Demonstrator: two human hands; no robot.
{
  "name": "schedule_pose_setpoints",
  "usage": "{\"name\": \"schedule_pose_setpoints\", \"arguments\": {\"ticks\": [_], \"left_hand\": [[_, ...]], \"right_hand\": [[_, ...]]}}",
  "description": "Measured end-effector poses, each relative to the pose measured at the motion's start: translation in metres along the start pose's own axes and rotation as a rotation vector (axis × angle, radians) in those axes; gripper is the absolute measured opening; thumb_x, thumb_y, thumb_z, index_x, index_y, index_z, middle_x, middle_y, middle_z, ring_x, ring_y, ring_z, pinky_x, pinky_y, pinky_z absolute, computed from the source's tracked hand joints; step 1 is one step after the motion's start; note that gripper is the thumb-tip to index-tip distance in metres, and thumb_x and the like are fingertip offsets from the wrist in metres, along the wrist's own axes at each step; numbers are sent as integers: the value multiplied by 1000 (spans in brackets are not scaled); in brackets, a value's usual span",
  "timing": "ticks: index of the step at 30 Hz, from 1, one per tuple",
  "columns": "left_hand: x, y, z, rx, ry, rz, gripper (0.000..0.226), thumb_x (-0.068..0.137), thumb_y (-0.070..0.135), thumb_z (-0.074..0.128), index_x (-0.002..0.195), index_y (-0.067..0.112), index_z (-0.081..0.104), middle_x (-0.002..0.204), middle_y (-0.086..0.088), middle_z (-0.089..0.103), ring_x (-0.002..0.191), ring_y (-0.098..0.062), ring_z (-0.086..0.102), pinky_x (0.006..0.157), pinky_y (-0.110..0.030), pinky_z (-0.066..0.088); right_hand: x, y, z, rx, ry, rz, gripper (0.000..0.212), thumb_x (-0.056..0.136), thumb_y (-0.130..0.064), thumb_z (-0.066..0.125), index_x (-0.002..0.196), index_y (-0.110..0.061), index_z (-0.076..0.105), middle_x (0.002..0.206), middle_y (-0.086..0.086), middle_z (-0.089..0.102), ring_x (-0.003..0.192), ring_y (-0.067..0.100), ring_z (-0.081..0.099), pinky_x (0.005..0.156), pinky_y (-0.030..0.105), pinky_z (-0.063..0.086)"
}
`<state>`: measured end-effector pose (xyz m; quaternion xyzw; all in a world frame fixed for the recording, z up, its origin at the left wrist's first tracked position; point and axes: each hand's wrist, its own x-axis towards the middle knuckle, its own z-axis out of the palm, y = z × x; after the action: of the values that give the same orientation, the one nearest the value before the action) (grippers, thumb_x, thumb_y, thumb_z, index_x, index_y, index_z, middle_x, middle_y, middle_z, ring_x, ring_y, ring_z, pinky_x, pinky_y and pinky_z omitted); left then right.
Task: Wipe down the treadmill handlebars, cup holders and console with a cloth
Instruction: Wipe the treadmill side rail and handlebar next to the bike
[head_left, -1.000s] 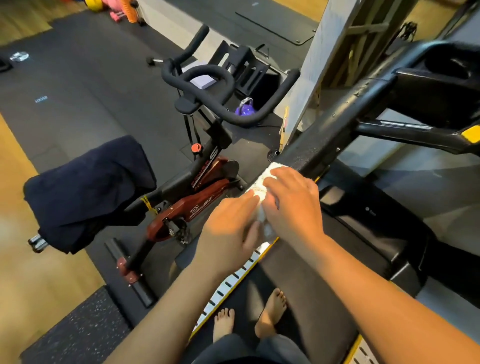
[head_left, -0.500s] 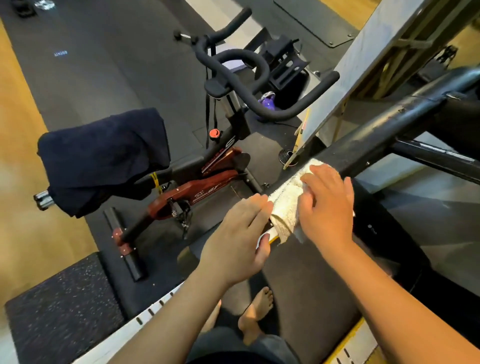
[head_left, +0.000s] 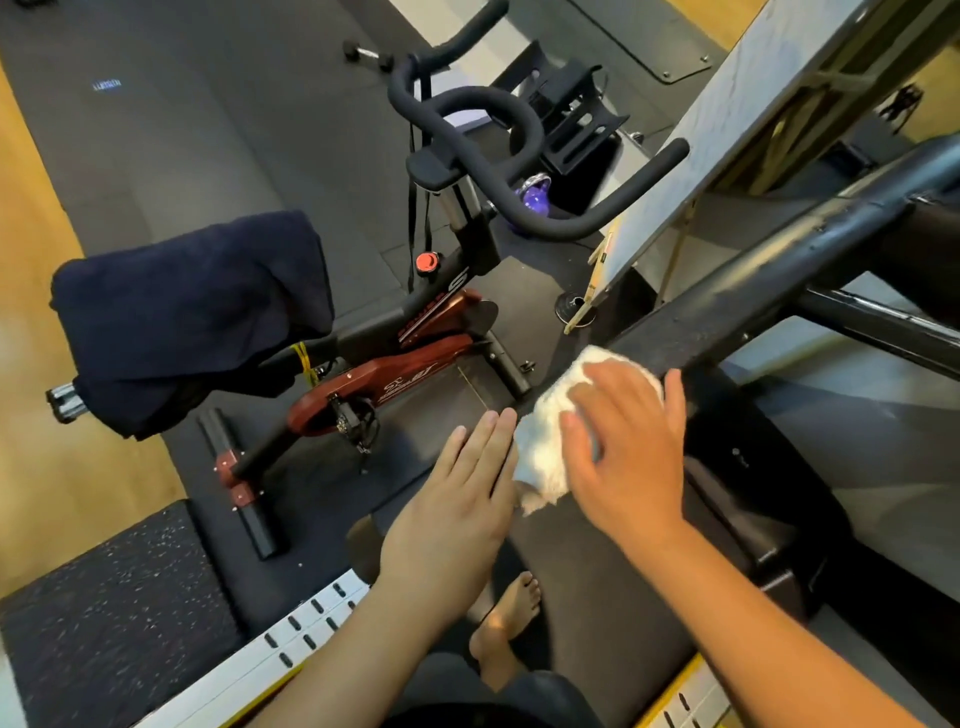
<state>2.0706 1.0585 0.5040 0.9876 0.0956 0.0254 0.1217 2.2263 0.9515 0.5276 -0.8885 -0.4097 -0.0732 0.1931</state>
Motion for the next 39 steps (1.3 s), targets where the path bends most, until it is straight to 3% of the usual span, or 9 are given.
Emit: {"name": "schedule_pose_setpoints", "arguments": {"ticks": [4, 9, 16, 21, 24, 28, 29, 35, 39], "left_hand": [[-1, -1, -1, -35, -71, -52, 100, 69, 5, 82, 152, 7, 26, 160, -14, 25, 148, -28, 20, 117, -44, 19], [1, 1, -6, -46, -73, -73, 100, 68, 9, 83, 152, 8, 28, 159, -13, 27, 148, -28, 20, 116, -44, 16], [-1, 0, -5, -105, -14, -36, 98, 64, 7, 82, 149, 5, 34, 157, -15, 32, 146, -30, 26, 116, -45, 27], [0, -4, 0, -97, 105, 2, 97, 64, 10, 87, 146, 4, 37, 150, -17, 43, 141, -32, 38, 111, -47, 38], [-3, -3, 6, -179, 238, -33, 80, 68, 15, 85, 136, 3, 43, 135, -16, 56, 129, -27, 44, 105, -46, 45], [-3, -7, 9, -329, 339, 4, 11, 84, 14, 63, 94, 9, 64, 96, -6, 62, 91, -24, 56, 86, -36, 49], [-4, -8, 10, -325, 339, 49, 8, 85, 11, 57, 86, 8, 64, 89, -6, 61, 85, -25, 57, 84, -36, 48], [-8, -5, 17, -292, 556, 69, 22, 81, 3, 59, 99, -5, 69, 103, -17, 68, 101, -31, 60, 111, -35, 35], [-11, -6, 4, -403, 603, 7, 31, 69, 3, 70, 98, 6, 60, 104, -4, 53, 90, -24, 53, 108, -29, 29]], "right_hand": [[-3, 33, -10, -77, 13, -134, 22, 93, -29, 51, 99, -18, 69, 124, -3, 63, 123, 17, 53, 114, 61, 16], [28, 35, -9, -33, 26, 143, 21, 91, -26, 44, 94, -20, 64, 116, -8, 60, 122, 16, 51, 117, 56, 9], [5, 20, -14, -26, -41, -134, 19, 93, -27, 51, 98, -20, 68, 120, -6, 63, 120, 14, 55, 114, 60, 15], [39, 27, -18, -87, -143, 41, 18, 96, -26, 45, 103, -30, 62, 117, -15, 59, 124, 9, 48, 117, 60, 4], [41, 5, -8, -180, -190, 9, 29, 98, -33, 36, 106, -35, 64, 122, -17, 58, 127, 7, 44, 117, 58, 2], [-4, 4, -14, -41, -146, -155, 36, 98, -33, 42, 123, -24, 66, 137, -4, 57, 135, 15, 43, 117, 58, 10], [-8, 10, -18, -52, -150, -178, 36, 98, -33, 44, 125, -23, 65, 138, -4, 56, 136, 14, 42, 117, 59, 10], [36, 13, -13, -188, -206, 9, 38, 96, -35, 35, 118, -30, 66, 135, -9, 56, 135, 11, 40, 117, 60, 3], [8, -22, 0, -149, -191, -131, 38, 96, -36, 41, 120, -26, 68, 137, -2, 56, 133, 19, 43, 117, 59, 8]]}}
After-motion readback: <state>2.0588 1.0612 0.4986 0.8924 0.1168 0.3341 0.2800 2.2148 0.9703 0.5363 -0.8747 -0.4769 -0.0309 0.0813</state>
